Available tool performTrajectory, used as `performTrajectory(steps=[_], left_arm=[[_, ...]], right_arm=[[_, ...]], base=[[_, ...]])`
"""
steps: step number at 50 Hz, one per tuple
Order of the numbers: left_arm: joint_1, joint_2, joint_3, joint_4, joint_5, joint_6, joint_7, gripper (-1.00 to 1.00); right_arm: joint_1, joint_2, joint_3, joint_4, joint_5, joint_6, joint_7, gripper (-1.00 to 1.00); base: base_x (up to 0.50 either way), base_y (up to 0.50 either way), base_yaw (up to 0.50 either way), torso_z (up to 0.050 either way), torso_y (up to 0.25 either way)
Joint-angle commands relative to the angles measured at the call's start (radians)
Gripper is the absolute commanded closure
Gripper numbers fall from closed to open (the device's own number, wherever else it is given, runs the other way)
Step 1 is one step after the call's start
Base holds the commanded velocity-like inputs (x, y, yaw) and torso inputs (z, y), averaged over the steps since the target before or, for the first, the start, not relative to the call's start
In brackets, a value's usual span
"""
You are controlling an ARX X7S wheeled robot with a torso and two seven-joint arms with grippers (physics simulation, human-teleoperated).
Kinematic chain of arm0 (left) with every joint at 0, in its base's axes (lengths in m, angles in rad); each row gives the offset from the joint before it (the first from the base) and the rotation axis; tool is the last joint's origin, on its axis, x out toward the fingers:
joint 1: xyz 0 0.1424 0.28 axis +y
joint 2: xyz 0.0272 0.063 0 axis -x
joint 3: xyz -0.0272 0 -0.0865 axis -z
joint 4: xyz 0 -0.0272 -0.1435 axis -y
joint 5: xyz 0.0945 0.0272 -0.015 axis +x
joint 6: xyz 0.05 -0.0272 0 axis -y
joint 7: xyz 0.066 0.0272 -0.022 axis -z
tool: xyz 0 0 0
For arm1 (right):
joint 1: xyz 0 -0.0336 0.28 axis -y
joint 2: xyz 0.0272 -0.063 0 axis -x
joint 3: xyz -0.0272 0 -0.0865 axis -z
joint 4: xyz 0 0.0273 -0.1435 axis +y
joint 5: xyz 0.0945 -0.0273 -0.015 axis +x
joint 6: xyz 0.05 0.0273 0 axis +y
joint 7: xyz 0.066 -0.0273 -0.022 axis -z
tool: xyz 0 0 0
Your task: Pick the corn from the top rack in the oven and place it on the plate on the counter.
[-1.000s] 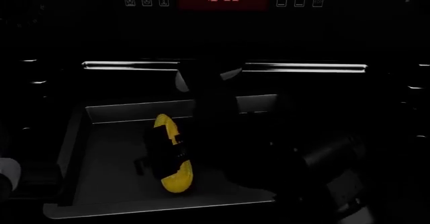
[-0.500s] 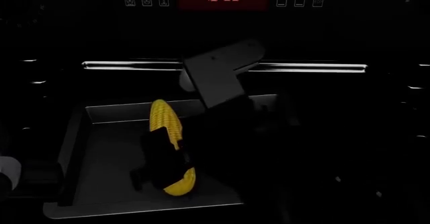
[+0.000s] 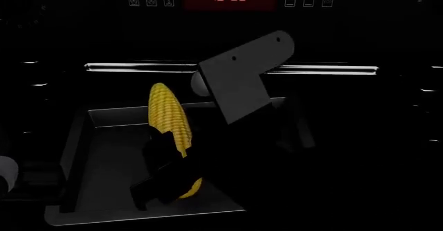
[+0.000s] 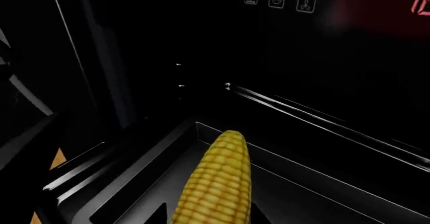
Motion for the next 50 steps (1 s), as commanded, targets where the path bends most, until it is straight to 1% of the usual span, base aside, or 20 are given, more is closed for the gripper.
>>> performTrajectory(steps=[1,9,14,20,31,37,43,50], left_arm=[[0.002,0.006,-0.016,-0.006,-0.004,0.015,0.001,-1.0],[-0.011,0.006,-0.009,0.003,0.001,-0.02,-0.015,-1.0],[-0.009,0.005,-0.006,0.008,0.006,-0.013,-0.026,-1.0],[-0.012,0.002,-0.004,0.01,0.006,-0.023,-0.031,-1.0],[-0.016,-0.003,0.003,0.024,0.003,-0.035,-0.037,-1.0],[-0.021,-0.005,0.01,0.032,0.002,-0.046,-0.041,-1.0],[-0.019,-0.005,0.01,0.035,-0.003,-0.041,-0.042,-1.0],[0.0,-0.007,0.006,0.025,-0.007,-0.002,-0.043,-1.0]], right_arm=[[0.006,0.007,0.009,-0.029,-0.033,-0.033,-0.027,1.0],[0.01,0.009,0.013,-0.025,-0.043,-0.055,-0.041,1.0],[0.01,0.014,0.014,-0.021,-0.061,-0.073,-0.055,1.0],[0.014,0.013,0.014,-0.021,-0.036,-0.065,-0.032,1.0],[0.023,0.018,0.018,-0.036,-0.013,-0.064,-0.005,1.0],[0.019,0.024,0.018,-0.046,-0.021,-0.076,-0.014,1.0],[0.018,0.028,0.003,-0.054,-0.078,-0.107,-0.049,1.0],[0.028,0.029,0.001,-0.057,-0.073,-0.106,-0.038,1.0]], base=[[0.0,0.0,0.0,0.0,0.0],[0.0,0.0,0.0,0.0,0.0],[0.0,0.0,0.0,0.0,0.0],[0.0,0.0,0.0,0.0,0.0],[-0.48,0.0,0.0,0.0,0.0],[-0.5,0.0,0.0,0.0,0.0],[0.0,0.0,0.0,0.0,0.0],[0.0,0.0,0.0,0.0,0.0]])
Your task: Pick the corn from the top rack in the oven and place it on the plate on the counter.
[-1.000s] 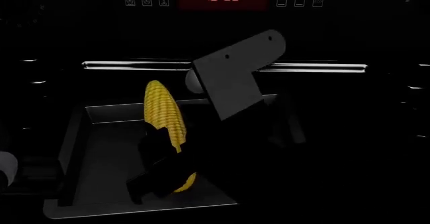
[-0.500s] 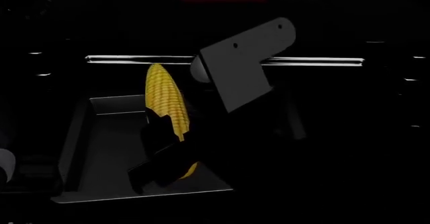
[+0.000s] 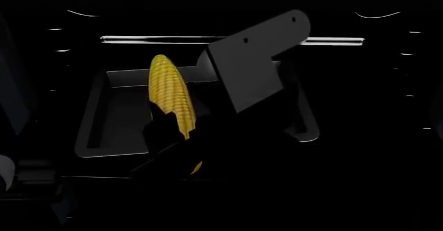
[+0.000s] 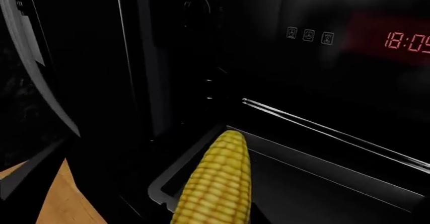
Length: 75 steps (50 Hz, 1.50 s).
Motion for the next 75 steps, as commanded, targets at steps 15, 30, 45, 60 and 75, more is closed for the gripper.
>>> performTrajectory(steps=[15,30,45,60,75], left_arm=[[0.042,0.0,-0.012,-0.036,-0.013,0.103,0.001,-1.0],[0.023,-0.005,-0.018,0.006,-0.028,0.049,0.001,-1.0],[0.026,-0.01,-0.015,0.0,-0.033,0.054,-0.007,-1.0],[0.029,-0.014,-0.004,-0.009,-0.036,0.065,-0.017,-1.0],[0.013,-0.014,-0.005,0.008,-0.047,0.035,-0.021,-1.0]], right_arm=[[0.004,-0.001,0.017,-0.005,0.005,-0.039,-0.004,1.0],[0.008,0.009,0.017,-0.015,0.029,-0.039,0.009,1.0],[0.009,0.012,0.006,-0.004,0.019,-0.052,-0.007,1.0],[0.007,0.019,0.005,-0.006,0.031,-0.06,-0.003,1.0],[0.013,0.025,0.003,-0.011,0.049,-0.062,0.013,1.0]], base=[[0.0,-0.42,0.0,0.0,0.0],[0.0,-0.5,0.0,0.0,0.0],[0.0,-0.5,0.0,0.0,0.0],[0.0,-0.5,0.0,0.0,0.0],[0.0,-0.5,0.0,0.0,0.0]])
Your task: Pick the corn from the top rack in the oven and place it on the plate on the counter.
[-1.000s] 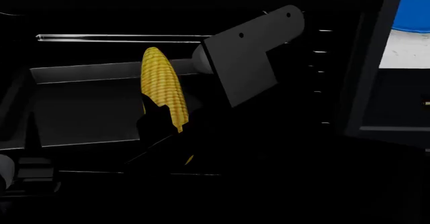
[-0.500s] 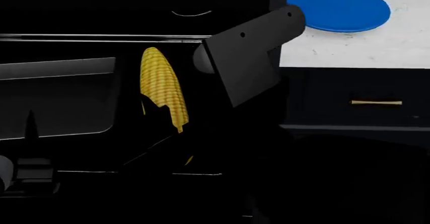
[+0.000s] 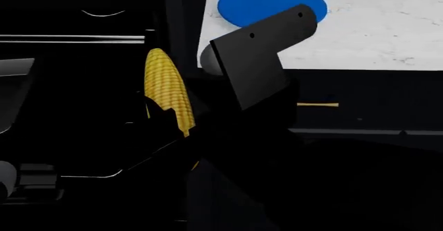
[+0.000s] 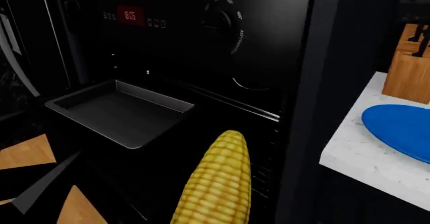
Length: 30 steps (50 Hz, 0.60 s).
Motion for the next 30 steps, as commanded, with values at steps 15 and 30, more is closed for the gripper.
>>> performTrajectory(steps=[15,30], left_arm=[[-0.01,0.004,-0.003,-0.003,-0.017,0.011,0.004,-1.0],[-0.019,-0.001,-0.001,0.007,-0.022,-0.01,-0.007,-1.0]], right_arm=[[0.009,0.009,0.012,-0.008,0.0,-0.02,0.006,1.0],[0.007,0.018,0.014,-0.015,0.0,-0.032,0.008,1.0]], base=[[0.0,-0.5,0.0,0.0,0.0],[0.0,-0.5,0.0,0.0,0.0]])
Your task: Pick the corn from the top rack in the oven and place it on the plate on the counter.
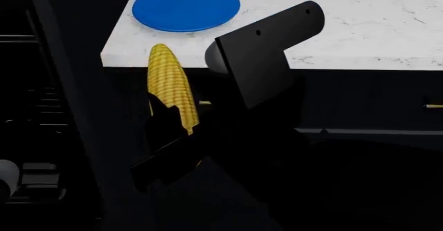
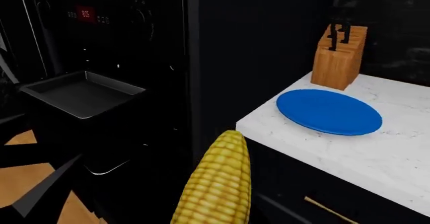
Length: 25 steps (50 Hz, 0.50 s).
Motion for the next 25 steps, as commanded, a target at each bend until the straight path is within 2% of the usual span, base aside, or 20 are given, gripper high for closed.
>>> performTrajectory(steps=[1,25], left_arm=[[0.0,0.006,-0.015,-0.003,-0.01,0.016,0.008,-1.0],[0.002,0.001,-0.002,-0.015,-0.016,0.023,-0.007,-1.0]], right_arm=[[0.0,0.0,0.013,-0.001,-0.022,-0.02,-0.012,1.0],[0.0,0.006,0.015,-0.004,-0.008,-0.037,0.002,1.0]], base=[[0.0,-0.5,0.0,0.0,0.0],[0.0,-0.5,0.0,0.0,0.0]])
